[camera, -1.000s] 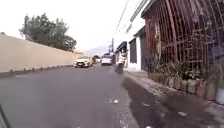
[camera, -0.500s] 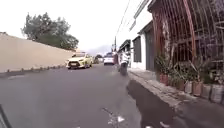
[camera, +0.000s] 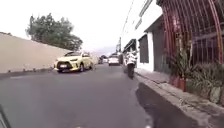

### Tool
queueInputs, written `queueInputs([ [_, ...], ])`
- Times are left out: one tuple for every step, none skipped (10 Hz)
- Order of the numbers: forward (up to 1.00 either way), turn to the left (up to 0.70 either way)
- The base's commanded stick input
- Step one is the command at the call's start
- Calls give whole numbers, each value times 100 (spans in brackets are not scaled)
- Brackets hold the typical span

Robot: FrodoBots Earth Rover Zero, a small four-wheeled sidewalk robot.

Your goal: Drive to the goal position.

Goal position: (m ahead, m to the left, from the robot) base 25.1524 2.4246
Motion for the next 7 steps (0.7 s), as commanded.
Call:
queueInputs([
  [100,1],
  [100,0],
  [100,0],
  [100,0],
  [100,0],
  [100,0],
  [100,0],
])
